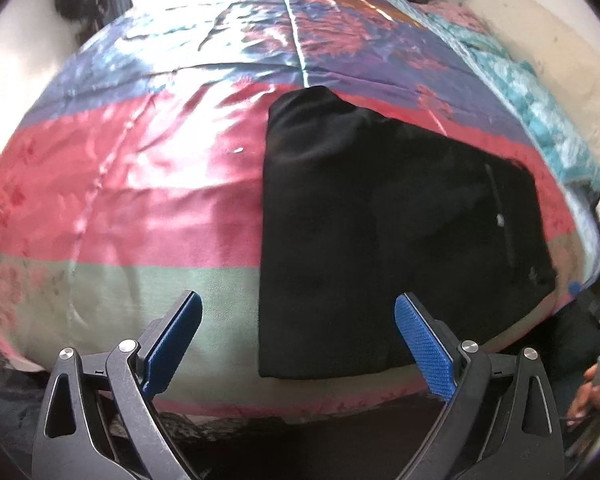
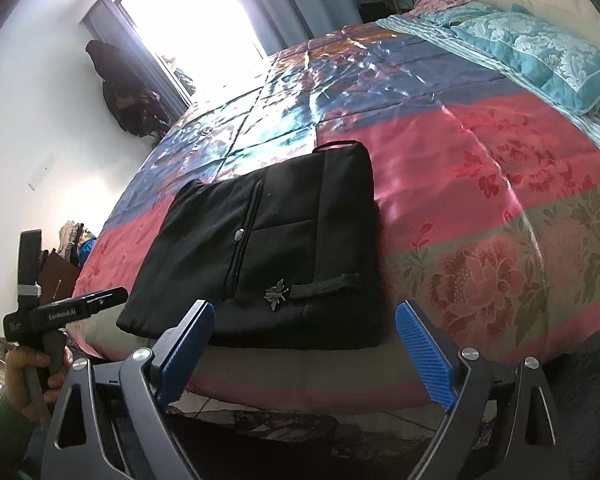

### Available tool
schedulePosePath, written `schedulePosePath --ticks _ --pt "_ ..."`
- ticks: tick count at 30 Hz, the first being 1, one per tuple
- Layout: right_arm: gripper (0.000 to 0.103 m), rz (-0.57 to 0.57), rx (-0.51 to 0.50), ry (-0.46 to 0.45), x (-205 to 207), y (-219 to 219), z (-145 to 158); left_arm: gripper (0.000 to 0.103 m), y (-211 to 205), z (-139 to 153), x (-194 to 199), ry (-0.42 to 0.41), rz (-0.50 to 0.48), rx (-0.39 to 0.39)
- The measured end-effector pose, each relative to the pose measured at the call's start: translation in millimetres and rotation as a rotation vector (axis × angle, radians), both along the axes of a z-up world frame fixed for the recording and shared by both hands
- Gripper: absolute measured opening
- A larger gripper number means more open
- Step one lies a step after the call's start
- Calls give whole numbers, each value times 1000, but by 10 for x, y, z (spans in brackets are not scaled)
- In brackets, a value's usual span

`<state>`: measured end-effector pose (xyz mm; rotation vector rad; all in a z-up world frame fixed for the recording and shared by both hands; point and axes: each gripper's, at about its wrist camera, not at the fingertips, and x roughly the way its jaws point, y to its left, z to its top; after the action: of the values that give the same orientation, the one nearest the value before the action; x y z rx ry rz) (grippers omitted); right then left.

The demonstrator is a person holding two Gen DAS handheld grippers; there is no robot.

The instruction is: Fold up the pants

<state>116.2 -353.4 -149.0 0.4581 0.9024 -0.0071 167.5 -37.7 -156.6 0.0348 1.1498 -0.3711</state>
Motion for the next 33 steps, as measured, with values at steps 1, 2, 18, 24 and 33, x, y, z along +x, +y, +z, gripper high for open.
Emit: schedulePosePath --ticks 1,2,18,24,33 --pt "92 1 20 -9 4 -25 12 98 38 -15 42 22 -10 -27" --pt "92 0 40 -14 12 -53 17 98 78 -28 94 41 -23 -52" --pt "89 278 539 220 1083 -691 -893 97 -107 -518 654 261 -107 -371" --pt "73 309 540 224 1125 -611 -1004 69 -325 -537 610 210 -162 -205" --pt "37 316 470 180 1064 -482 -700 19 -273 -144 539 137 -128 -247"
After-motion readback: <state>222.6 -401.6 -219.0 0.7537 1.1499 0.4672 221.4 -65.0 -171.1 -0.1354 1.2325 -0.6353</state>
